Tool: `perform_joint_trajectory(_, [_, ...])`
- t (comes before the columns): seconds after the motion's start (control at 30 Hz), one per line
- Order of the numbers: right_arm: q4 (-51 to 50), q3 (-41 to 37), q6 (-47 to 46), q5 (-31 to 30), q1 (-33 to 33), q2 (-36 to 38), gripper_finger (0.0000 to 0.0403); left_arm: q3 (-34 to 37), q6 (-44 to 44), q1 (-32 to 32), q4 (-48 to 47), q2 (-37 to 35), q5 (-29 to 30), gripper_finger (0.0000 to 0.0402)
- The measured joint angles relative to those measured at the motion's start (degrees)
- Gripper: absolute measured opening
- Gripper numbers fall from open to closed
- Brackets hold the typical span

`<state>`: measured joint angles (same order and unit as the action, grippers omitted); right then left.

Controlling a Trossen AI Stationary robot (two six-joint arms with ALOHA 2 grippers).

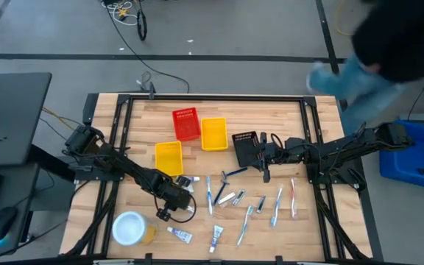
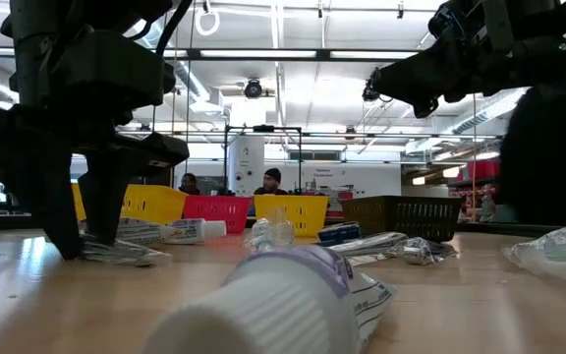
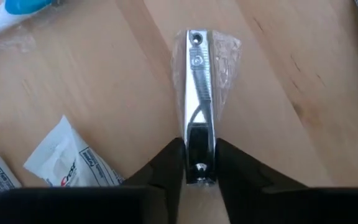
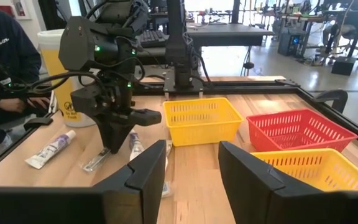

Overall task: Pick & Place Travel size toiletries
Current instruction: Put the nail cutter into the left yellow bin

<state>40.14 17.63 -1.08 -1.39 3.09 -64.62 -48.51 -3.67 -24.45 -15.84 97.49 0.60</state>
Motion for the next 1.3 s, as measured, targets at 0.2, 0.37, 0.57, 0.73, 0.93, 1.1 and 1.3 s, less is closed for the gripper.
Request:
perform_joint_trajectory(0.2, [-0.43, 0.0, -0.02, 0.0, 0.0, 0.0, 0.0158, -0.3, 3.45, 0.0, -0.06, -0.04, 0.47, 0.0063])
perform_joint_trajectory(0.37, [-0.49, 0.0, -0.01, 0.0, 0.0, 0.0, 0.0148, -3.34, 3.33, 0.18, -1.42, 0.04, 3.41, 0.0063])
perform_joint_trajectory(0.57, [-0.5, 0.0, 0.0, -0.02, 0.0, 0.0, 0.014, -11.83, 6.32, 0.81, -17.08, -0.9, 8.73, 0.0063])
perform_joint_trajectory(0.73, [-0.93, 0.0, -0.19, -0.02, 0.0, 0.02, 0.0144, -18.91, 7.56, 1.61, -35.45, -2.01, 17.56, 0.0063])
perform_joint_trajectory(0.93, [-0.89, -0.02, -1.59, -0.02, 0.0, -0.37, 0.0153, -20.67, 12.05, 6.19, -45.48, -7.75, 20.5, 0.0063])
perform_joint_trajectory(1.1, [-1.11, -0.04, -1.59, -0.02, 0.0, -0.63, 0.0156, -15.8, 14.06, 13.01, -46.23, -14.37, 19.87, 0.0063])
perform_joint_trajectory(1.3, [-1.33, -0.02, -1.66, -0.02, 0.0, -0.66, 0.0146, -3.36, 16.04, 20.95, -38.82, -19.81, 16.35, 0.0063])
